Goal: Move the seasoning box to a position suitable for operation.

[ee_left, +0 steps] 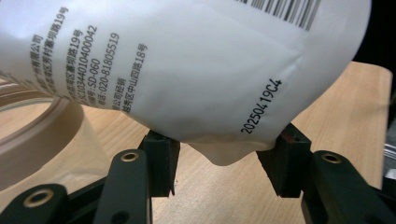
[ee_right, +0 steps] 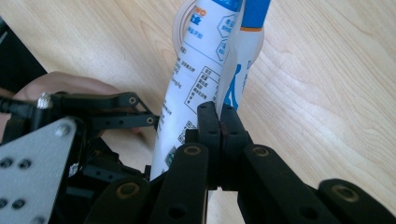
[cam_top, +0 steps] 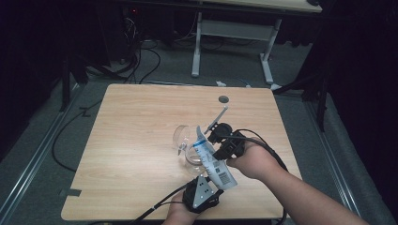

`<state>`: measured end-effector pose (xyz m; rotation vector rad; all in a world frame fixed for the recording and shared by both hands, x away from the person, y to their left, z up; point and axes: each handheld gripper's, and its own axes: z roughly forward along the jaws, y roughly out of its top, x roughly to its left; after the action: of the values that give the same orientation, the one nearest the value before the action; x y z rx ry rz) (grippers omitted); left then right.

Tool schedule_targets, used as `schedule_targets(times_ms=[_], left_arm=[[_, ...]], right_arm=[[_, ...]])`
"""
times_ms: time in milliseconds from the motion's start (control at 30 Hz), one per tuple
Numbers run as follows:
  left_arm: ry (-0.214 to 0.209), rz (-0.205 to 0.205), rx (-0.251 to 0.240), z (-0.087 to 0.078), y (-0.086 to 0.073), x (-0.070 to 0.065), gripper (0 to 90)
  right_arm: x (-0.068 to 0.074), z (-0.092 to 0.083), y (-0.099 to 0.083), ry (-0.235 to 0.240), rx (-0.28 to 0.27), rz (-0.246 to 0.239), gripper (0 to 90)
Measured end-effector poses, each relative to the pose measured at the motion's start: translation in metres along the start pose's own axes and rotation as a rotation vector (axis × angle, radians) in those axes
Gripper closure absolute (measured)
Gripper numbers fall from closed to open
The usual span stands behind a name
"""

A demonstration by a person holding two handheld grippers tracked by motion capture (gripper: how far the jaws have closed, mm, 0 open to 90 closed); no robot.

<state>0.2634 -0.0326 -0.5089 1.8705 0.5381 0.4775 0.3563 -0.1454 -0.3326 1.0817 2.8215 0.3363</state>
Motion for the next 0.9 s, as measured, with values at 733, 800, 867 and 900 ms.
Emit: schedule_targets(times_ms=[733, 800, 867, 900], left_arm=[[0.005, 0.022, -0.02, -0.0016, 0.007, -0.0097, 54.3], [0.005, 0.011, -0.02, -0.0008, 0.0071, -0.008, 54.4], [0.002, 0.012, -0.019, -0.0006, 0.0072, -0.0072, 54.6], [0.003, 0.013, -0.019, -0.0005, 0.0071, -0.007, 54.6]], right_arm=[[-0.0016, 0.0034, 0.0069, -0.03, -0.017, -0.017, 90.0], [-0.003, 0.0026, 0.007, -0.027, -0.028, -0.007, 90.0], [-0.0033, 0.002, 0.0076, -0.032, -0.03, -0.006, 90.0], [-0.0035, 0.002, 0.0079, -0.032, -0.029, -0.009, 90.0]])
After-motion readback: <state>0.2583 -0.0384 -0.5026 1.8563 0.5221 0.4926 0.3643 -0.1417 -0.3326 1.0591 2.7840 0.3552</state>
